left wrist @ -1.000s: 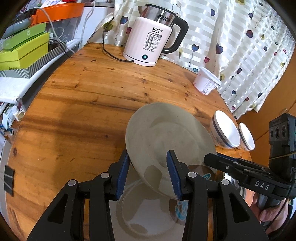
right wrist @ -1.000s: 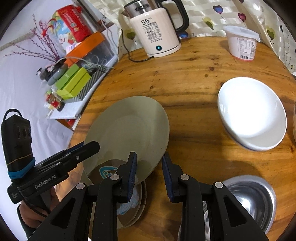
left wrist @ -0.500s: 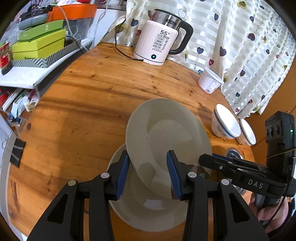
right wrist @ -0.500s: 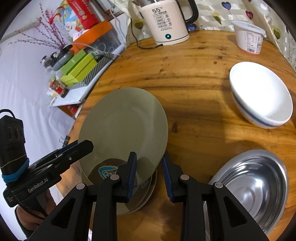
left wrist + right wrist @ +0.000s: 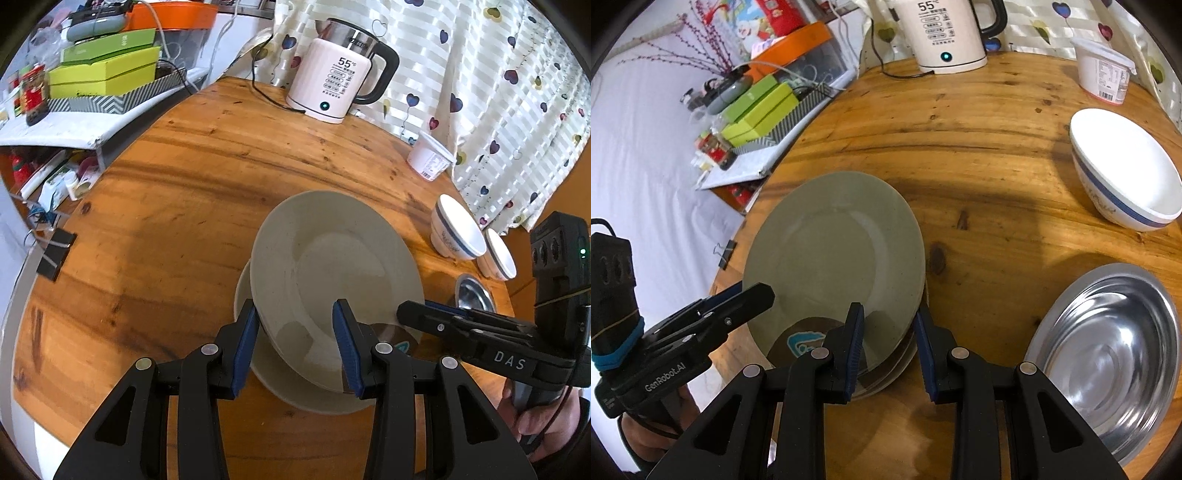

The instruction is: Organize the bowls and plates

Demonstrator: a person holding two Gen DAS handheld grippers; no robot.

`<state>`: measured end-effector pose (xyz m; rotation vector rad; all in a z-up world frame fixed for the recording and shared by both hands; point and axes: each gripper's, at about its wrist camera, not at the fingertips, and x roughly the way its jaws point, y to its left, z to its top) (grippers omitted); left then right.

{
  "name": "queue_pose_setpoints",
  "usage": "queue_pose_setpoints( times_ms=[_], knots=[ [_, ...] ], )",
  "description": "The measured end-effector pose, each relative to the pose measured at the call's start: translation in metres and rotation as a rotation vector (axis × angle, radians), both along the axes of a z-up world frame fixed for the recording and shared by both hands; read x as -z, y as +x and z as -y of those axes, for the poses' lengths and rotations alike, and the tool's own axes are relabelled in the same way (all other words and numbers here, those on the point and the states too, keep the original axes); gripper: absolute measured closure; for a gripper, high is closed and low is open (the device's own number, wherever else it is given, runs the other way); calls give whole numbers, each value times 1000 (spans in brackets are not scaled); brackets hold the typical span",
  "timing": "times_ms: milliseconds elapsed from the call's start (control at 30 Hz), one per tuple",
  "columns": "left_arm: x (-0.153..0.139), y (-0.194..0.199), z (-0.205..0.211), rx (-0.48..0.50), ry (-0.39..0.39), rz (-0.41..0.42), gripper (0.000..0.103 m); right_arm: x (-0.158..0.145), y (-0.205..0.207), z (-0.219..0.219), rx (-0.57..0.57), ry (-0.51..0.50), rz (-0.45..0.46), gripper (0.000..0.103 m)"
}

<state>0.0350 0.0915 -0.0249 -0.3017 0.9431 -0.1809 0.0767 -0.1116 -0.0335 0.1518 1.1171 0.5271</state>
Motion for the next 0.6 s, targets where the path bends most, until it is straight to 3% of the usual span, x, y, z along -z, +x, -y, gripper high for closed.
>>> queue_pose_setpoints(
  times_ms=[600],
  knots=[
    [8,-18,3,-30,24,-8,61,-3,-12,-12,-56,-73,65,71]
  ],
)
